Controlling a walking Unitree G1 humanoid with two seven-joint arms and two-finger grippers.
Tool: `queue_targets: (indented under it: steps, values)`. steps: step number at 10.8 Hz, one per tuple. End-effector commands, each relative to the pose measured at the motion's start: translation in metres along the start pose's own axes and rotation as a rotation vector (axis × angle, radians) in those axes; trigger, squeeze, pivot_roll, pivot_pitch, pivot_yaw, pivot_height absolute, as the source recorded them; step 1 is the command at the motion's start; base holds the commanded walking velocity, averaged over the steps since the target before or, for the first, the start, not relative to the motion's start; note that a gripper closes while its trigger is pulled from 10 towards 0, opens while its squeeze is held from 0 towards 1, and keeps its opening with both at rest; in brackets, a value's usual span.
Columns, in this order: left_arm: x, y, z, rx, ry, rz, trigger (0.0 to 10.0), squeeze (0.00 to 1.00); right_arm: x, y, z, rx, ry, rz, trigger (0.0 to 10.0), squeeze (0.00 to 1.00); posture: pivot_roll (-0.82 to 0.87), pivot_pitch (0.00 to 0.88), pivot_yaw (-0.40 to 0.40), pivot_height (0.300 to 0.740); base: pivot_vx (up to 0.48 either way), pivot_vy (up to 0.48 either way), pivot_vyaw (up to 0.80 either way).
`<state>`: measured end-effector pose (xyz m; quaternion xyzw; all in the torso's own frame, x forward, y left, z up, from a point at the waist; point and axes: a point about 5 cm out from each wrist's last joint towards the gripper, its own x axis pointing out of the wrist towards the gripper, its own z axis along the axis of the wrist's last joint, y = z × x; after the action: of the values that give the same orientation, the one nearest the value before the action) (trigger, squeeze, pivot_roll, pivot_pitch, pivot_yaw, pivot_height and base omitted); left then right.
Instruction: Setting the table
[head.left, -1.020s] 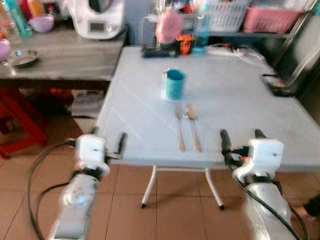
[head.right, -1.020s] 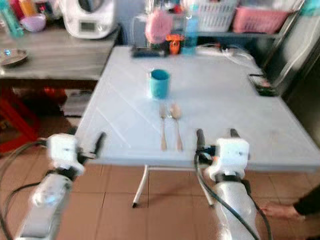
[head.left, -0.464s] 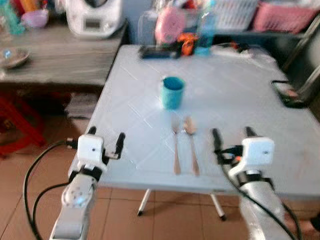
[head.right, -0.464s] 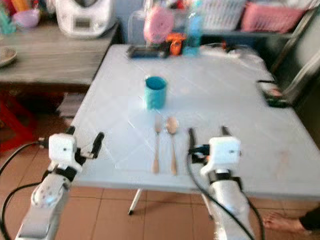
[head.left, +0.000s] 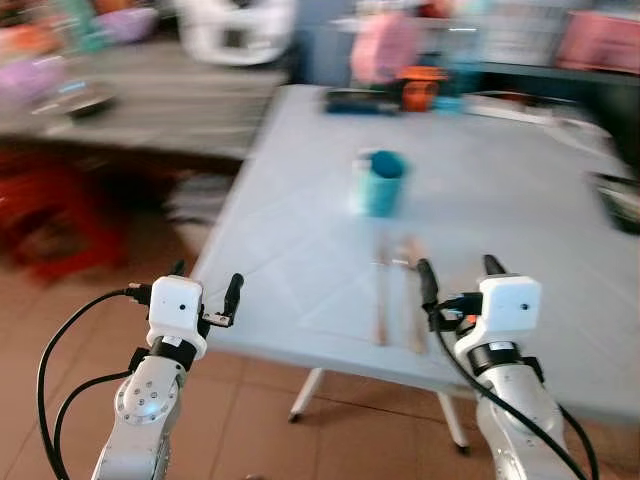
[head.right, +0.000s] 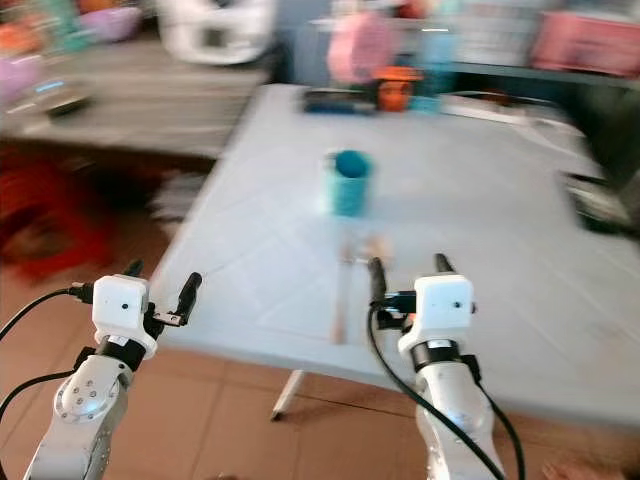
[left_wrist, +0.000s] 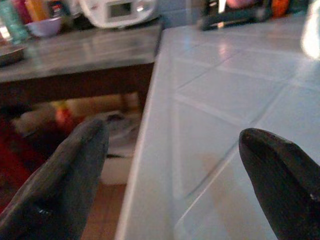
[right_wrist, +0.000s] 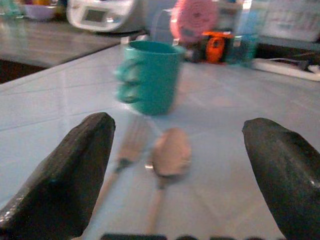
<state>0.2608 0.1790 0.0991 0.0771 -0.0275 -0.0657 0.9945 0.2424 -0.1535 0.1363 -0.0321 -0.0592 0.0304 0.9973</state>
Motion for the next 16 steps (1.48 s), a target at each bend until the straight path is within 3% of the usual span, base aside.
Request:
queue_targets:
  steps: [1, 3, 4, 8, 12, 14, 16]
  values:
    - [0.0, 0.003, 0.001, 0.014, 0.0, -0.002, 10.0, 0.0, 0.0, -0.001, -0.001, 0.0, 0.003, -0.001, 10.0, 0.0, 0.09, 0.111, -0.008, 0.74, 0.0, 0.0, 0.63]
    - [0.003, -0.003, 0.0, -0.018, 0.003, -0.077, 10.0, 0.0, 0.0, -0.001, -0.001, 0.005, 0.006, -0.005, 10.0, 0.0, 0.09, 0.111, -0.008, 0.74, 0.0, 0.0, 0.33]
    - [0.003, -0.015, 0.005, -0.082, -0.022, -0.206, 10.0, 0.0, 0.001, -0.004, -0.003, 0.032, 0.025, -0.03, 10.0, 0.0, 0.08, 0.116, -0.012, 0.74, 0.0, 0.0, 0.0]
    - [0.001, -0.028, 0.006, -0.089, -0.025, -0.419, 10.0, 0.0, 0.023, -0.002, -0.003, 0.17, 0.094, -0.061, 10.0, 0.0, 0.08, 0.119, -0.01, 0.74, 0.0, 0.0, 0.0]
    - [-0.005, -0.031, 0.01, -0.112, -0.041, -0.512, 10.0, 0.0, 0.05, 0.02, -0.001, 0.286, 0.166, -0.012, 10.0, 0.0, 0.1, 0.123, -0.029, 0.74, 0.0, 0.0, 0.0]
    - [-0.006, -0.031, 0.009, -0.118, -0.033, -0.544, 10.0, 0.0, 0.058, 0.032, -0.005, 0.272, 0.248, 0.037, 10.0, 0.0, 0.09, 0.124, -0.034, 0.74, 0.0, 0.0, 0.0]
    - [-0.005, -0.033, 0.009, -0.12, -0.033, -0.557, 10.0, 0.0, 0.056, 0.039, -0.014, 0.265, 0.324, 0.067, 10.0, 0.0, 0.09, 0.124, -0.037, 0.74, 0.0, 0.0, 0.0]
